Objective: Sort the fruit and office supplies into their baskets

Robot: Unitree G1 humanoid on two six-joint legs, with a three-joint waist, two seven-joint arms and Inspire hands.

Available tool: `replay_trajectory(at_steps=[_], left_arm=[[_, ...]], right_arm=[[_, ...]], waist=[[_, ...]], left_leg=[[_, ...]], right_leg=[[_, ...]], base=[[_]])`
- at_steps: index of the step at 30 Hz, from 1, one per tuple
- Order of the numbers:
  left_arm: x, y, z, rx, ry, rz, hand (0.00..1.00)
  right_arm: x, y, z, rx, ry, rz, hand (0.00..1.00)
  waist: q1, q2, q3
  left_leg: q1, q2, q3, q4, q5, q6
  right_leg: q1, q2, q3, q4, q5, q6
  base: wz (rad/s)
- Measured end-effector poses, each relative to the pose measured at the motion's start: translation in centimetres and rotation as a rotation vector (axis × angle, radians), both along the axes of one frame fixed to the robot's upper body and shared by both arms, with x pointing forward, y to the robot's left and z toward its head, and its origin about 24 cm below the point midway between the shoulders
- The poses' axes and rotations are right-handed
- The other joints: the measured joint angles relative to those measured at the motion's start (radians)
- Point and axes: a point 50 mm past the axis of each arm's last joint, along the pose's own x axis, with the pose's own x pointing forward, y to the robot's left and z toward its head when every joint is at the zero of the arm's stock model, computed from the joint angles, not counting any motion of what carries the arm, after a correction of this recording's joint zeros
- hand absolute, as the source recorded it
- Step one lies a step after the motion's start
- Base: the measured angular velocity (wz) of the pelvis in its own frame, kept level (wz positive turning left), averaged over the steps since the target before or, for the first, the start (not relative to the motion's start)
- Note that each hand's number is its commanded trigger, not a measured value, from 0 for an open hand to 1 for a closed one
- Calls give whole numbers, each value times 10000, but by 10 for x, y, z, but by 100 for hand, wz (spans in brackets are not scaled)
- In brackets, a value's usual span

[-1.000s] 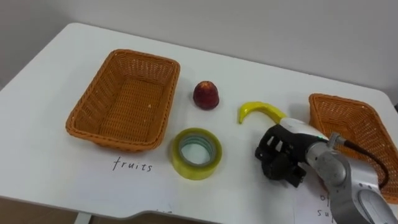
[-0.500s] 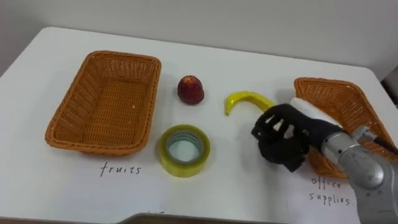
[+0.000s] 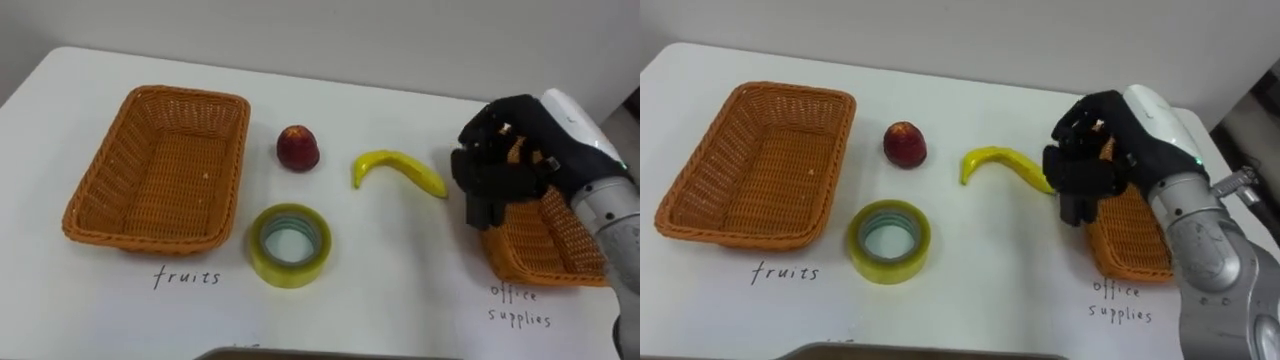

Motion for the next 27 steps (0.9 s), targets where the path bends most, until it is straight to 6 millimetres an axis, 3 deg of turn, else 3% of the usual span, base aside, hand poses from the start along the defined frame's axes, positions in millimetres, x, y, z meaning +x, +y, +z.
replay_trajectory(at_steps=[13, 17, 24, 27], left_arm=[[-7, 1, 0, -186, -10, 270, 0], [-9, 1, 0, -192, 43, 299, 0], [-17, -2, -1, -93, 278, 462, 0], [-24, -1, -1, -93, 399, 611, 0]], right_arm=[[1, -6, 8, 248, -883, -537, 100], [0, -13, 11, -18, -1073, -927, 100], [2, -27, -13, -162, -277, -1771, 100], [1, -32, -17, -137, -247, -2060, 100]], waist=[[-49, -4, -5], [-269, 32, -31], [-437, 133, -93], [-571, 119, -83]], left_leg=[[-41, 12, -5, 28, -3, 1], [-161, 13, -26, 48, -3, 1], [22, 17, -7, -3, -3, 0], [8, 16, -3, 20, -2, -1]], right_leg=[[-47, -3, -87, -5, 3, -1], [-119, -21, -165, -1, 9, -9], [46, -10, -70, -9, 10, -11], [44, -9, -78, -8, 10, -11]], base=[[0], [2], [0], [0]])
